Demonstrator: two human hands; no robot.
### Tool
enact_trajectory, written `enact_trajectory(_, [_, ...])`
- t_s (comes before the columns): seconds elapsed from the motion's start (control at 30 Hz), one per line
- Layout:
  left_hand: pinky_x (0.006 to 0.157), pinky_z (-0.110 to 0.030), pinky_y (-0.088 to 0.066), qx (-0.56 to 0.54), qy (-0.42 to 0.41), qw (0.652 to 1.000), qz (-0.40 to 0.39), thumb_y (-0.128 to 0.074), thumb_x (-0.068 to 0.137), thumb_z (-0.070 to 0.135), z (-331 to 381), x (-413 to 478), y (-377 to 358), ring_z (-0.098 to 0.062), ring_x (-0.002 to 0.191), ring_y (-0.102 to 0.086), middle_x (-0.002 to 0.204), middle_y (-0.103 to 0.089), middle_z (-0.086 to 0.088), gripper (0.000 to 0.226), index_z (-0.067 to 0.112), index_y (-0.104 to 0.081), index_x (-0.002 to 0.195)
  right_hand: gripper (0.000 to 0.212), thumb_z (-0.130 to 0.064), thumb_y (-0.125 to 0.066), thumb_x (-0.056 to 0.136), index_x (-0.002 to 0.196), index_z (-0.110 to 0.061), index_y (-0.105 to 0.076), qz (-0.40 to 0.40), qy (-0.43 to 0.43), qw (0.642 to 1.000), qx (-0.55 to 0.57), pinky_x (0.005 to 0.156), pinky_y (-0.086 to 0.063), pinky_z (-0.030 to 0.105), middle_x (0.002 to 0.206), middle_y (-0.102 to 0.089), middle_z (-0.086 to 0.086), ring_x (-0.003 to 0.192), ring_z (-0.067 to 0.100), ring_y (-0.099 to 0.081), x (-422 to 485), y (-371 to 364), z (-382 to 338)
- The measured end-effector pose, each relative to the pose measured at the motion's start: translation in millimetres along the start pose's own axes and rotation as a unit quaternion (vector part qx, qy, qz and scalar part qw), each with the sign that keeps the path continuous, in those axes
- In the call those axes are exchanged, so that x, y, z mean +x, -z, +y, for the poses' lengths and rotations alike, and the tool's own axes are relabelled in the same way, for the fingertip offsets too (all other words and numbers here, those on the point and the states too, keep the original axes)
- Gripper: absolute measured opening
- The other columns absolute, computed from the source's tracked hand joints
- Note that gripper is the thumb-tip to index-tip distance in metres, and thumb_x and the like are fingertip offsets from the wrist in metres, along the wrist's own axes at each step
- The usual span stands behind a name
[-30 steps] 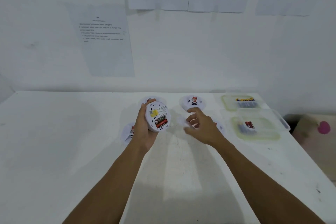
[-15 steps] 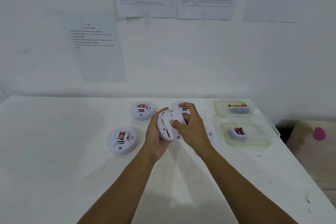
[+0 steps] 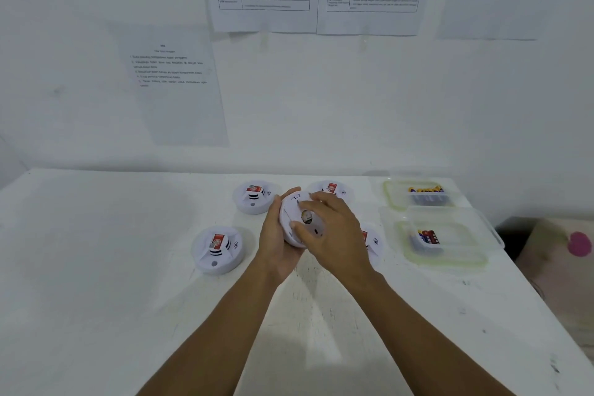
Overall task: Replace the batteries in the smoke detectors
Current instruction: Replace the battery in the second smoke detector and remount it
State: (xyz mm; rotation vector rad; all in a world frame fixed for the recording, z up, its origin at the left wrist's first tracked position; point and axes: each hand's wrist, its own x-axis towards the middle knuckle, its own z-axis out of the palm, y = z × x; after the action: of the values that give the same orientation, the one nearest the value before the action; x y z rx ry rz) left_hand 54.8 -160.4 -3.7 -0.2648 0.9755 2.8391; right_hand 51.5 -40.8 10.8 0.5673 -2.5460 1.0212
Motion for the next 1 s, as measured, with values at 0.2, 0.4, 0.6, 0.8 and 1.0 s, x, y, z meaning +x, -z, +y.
enact_trajectory(0.2, [0.102, -0.045, -0.044, 0.037, -0.022, 0.999, 0.017, -0.036, 0.101, 0.048, 2, 2, 0, -0.028, 0.110, -0.064, 0.128, -0.064, -0.011, 0.046, 0.023, -0.056, 0.133, 0.043, -0.048, -0.065, 0.087, 0.123, -0.025, -0.066, -0.004, -0.017, 1.000, -0.011, 0.100, -0.031, 0.018, 0.134, -0.059, -0.005, 0.122, 0.013, -0.054, 2, 2, -5])
enact_trajectory(0.4, [0.089, -0.040, -0.053, 0.110, -0.088, 0.990, 0.021, -0.039, 0.103, 0.040, 1, -2, 0, -0.026, 0.107, -0.066, 0.115, -0.070, -0.006, 0.033, 0.026, -0.061, 0.123, 0.041, -0.048, -0.067, 0.085, 0.118, -0.025, -0.068, 0.048, -0.092, 0.993, 0.047, 0.094, -0.053, 0.030, 0.120, -0.068, -0.005, 0.102, 0.011, -0.065, -3, -8, -19])
enact_trajectory(0.6, [0.087, -0.040, -0.053, 0.160, -0.114, 0.980, 0.029, -0.041, 0.102, 0.041, 5, -1, 1, -0.029, 0.114, -0.064, 0.122, -0.067, -0.009, 0.037, 0.024, -0.056, 0.131, 0.035, -0.041, -0.066, 0.088, 0.116, -0.021, -0.069, 0.047, -0.101, 0.989, 0.092, 0.091, -0.054, 0.026, 0.117, -0.069, -0.003, 0.100, 0.010, -0.064, -3, -12, -21])
enact_trajectory(0.8, [0.099, -0.045, -0.050, 0.247, -0.097, 0.964, 0.030, -0.020, 0.091, 0.070, 18, 0, 2, -0.019, 0.122, -0.059, 0.128, -0.065, 0.008, 0.065, 0.036, -0.062, 0.127, 0.051, -0.048, -0.072, 0.081, 0.124, -0.025, -0.055, 0.000, -0.216, 0.939, 0.268, 0.071, -0.062, 0.035, 0.108, -0.063, -0.010, 0.088, 0.010, -0.066, 8, 0, -22])
enact_trajectory(1.0, [0.084, -0.023, -0.052, 0.317, -0.160, 0.934, 0.050, -0.045, 0.098, 0.042, 24, -6, 7, -0.005, 0.111, -0.062, 0.120, -0.064, 0.017, 0.029, 0.035, -0.059, 0.122, 0.054, -0.010, -0.062, 0.090, 0.132, -0.041, -0.048, -0.021, -0.291, 0.850, 0.438, 0.073, -0.061, 0.049, 0.126, -0.058, 0.003, 0.107, 0.025, -0.063, 11, 3, -10])
